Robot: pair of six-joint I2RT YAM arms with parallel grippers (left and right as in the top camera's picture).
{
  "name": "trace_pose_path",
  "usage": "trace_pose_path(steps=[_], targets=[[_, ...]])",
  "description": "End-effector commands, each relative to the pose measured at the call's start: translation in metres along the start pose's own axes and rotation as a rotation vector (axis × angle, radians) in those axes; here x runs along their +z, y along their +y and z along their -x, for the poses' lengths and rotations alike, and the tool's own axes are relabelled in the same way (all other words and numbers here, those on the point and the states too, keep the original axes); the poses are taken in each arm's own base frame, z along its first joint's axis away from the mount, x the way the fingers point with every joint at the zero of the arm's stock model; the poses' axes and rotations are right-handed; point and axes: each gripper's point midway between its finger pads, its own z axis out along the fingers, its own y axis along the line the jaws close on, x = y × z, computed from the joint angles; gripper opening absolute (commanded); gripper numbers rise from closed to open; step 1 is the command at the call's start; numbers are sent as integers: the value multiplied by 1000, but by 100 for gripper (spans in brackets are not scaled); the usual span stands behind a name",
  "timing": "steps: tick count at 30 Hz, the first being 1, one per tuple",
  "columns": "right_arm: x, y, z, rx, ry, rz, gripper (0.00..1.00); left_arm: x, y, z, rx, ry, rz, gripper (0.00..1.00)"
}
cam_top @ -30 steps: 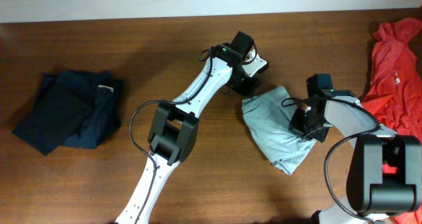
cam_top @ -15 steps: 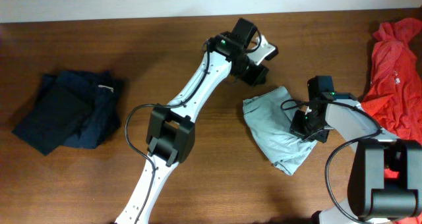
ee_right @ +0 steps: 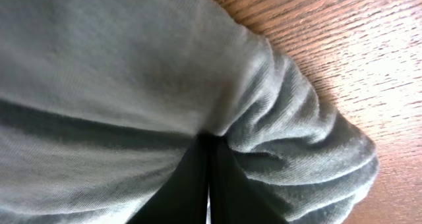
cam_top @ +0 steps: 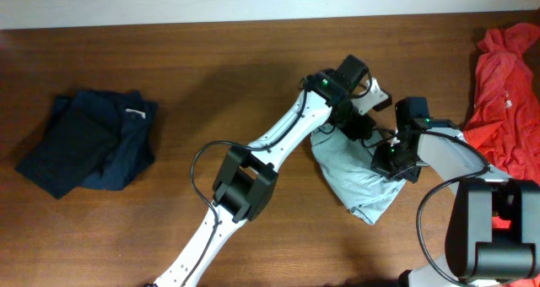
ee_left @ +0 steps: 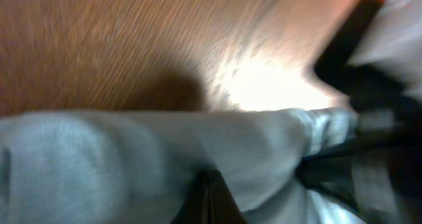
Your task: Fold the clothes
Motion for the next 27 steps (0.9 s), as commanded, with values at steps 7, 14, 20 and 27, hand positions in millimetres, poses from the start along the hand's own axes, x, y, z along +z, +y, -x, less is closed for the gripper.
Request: trace_pose_path(steps=[7, 14, 20, 27], targets=[[2, 0, -24, 1, 92, 24, 4, 20, 58, -29, -111, 63, 162, 0], [-5, -32, -53, 231, 191, -153, 4, 7, 88, -36, -186, 55, 216, 0], [-6, -39, -52, 249, 186, -168, 4, -8, 108, -42, -230, 49, 231, 0], [-9, -20, -42, 76, 165, -22, 4, -19, 122, -45, -260, 40, 243, 0]])
